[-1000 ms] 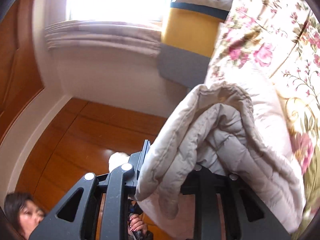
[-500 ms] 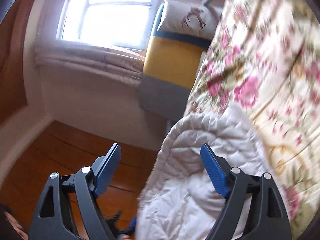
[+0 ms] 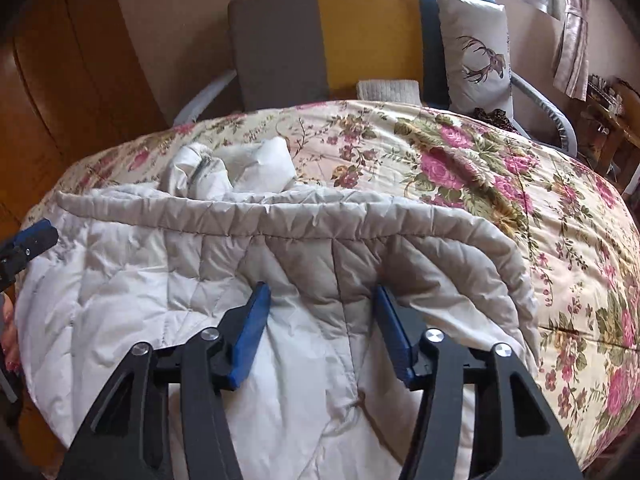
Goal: Fold large clothes
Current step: 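Lay the folded hem over the jacket and open both grippers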
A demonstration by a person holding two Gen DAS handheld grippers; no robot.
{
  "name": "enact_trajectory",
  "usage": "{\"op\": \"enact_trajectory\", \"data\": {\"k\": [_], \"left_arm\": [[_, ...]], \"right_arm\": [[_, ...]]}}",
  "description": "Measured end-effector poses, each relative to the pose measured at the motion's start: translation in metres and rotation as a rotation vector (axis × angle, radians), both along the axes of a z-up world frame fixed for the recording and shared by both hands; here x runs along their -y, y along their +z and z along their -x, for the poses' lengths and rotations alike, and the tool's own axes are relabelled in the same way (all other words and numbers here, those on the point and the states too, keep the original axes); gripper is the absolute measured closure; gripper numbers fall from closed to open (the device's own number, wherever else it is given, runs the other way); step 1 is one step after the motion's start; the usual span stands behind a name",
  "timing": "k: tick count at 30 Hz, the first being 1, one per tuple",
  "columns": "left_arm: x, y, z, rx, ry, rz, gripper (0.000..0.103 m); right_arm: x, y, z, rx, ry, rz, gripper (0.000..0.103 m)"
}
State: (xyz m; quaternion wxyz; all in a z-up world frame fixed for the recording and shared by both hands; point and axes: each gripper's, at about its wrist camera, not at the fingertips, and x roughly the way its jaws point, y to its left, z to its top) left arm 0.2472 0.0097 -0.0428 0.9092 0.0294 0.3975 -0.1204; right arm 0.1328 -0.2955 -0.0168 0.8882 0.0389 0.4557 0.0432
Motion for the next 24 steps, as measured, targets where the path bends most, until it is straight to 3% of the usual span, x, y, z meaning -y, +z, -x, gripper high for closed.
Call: {"op": "enact_trajectory", "data": {"k": [2,4,7,11,16,20,24], "left_arm": [[0.007,-0.015,-0.015,-0.042,0.010,-0.044,0.027],[0.010,-0.025,-0.025,-0.054,0.017,-0.063,0.027],[0.009,-0.033,-0.041,-0.047,0.034,-0.062,0.025],[0.006,-0.048,-0.064,-0.054,0.037,-0.030,0.015],[0.004,-0.065,-0.079,-0.037,0.035,0.021,0.012],[0.006,-0.066,-0.073,-0.014,0.039,0.017,0.012],[0.014,-0.045,-0.060,-0.033,0.041,-0.006,0.012]], "right_arm": [[-0.006,-0.010,-0.014,-0.003,0.004,0.053,0.073],[-0.007,-0.016,-0.032,0.007,0.006,0.091,0.077],[-0.005,-0.027,-0.053,0.023,-0.002,0.104,0.079],[0.007,-0.042,-0.066,0.052,-0.043,0.045,0.078],[0.010,-0.049,-0.078,0.077,-0.047,0.000,0.075],[0.012,-0.051,-0.080,0.094,-0.048,-0.024,0.075],[0.009,-0.050,-0.077,0.108,-0.047,-0.008,0.075]]}}
